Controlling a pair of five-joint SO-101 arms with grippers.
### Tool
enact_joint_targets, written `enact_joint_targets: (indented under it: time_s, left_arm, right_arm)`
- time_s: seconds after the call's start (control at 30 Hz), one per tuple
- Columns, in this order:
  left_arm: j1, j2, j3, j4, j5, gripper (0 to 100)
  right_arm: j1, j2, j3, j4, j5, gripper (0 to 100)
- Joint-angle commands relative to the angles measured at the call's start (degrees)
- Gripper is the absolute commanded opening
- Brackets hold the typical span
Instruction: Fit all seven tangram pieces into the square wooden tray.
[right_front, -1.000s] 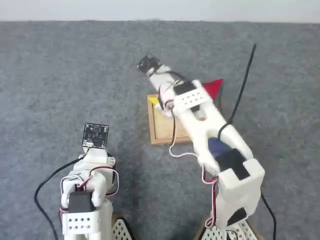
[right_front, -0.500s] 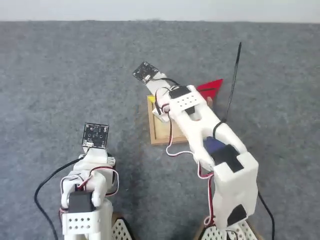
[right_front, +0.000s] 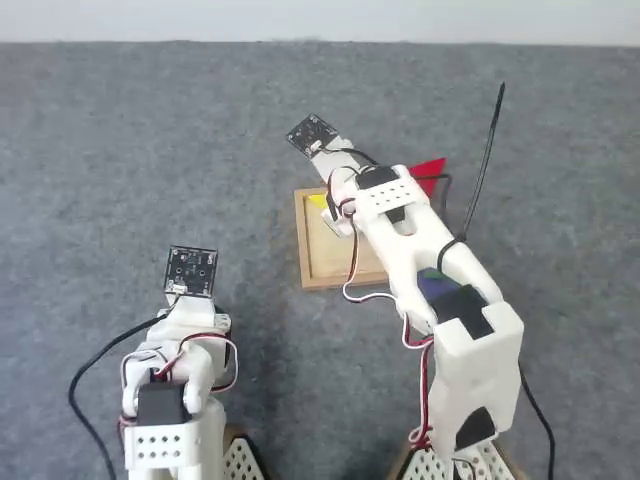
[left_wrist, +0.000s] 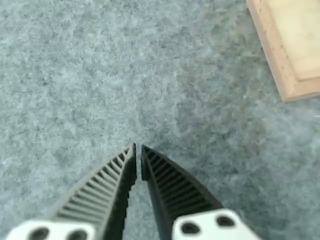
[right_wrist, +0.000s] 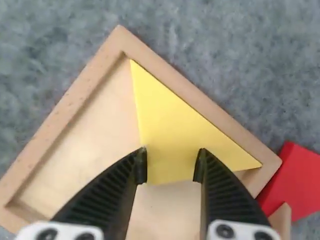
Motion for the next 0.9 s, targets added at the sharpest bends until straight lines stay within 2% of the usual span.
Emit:
enact_joint_targets:
  time_s: [0.0,0.2,0.4,0.47,0.67,0.87]
  left_arm:
    - [0.09,-0.97,-0.66,0.18,0.00,2]
    - [0.09,-0.97,-0.66,0.18,0.00,2]
    - [0.09,-0.97,-0.66,0.18,0.00,2]
    - [0.09,-0.97,-0.66,0.18,0.00,2]
    - [0.09,-0.97,-0.66,0.18,0.00,2]
    - [0.09,-0.97,-0.66,0.18,0.00,2]
  right_arm:
    - [-0.75,-0.22,-2.46,0.84,0.88,17.3]
    - [-0.84,-11.12,0.70,5.67,0.44,17.3]
    - [-4.09,-26.77,22.51,-1.19,0.35,17.3]
    - [-5.32,-27.74,26.55,-3.74,0.44,17.4]
    - [-6.20,-23.08,26.99,-3.91,-1.93,17.3]
    - [-12.62,-21.85,28.13,-3.56,-2.11,17.3]
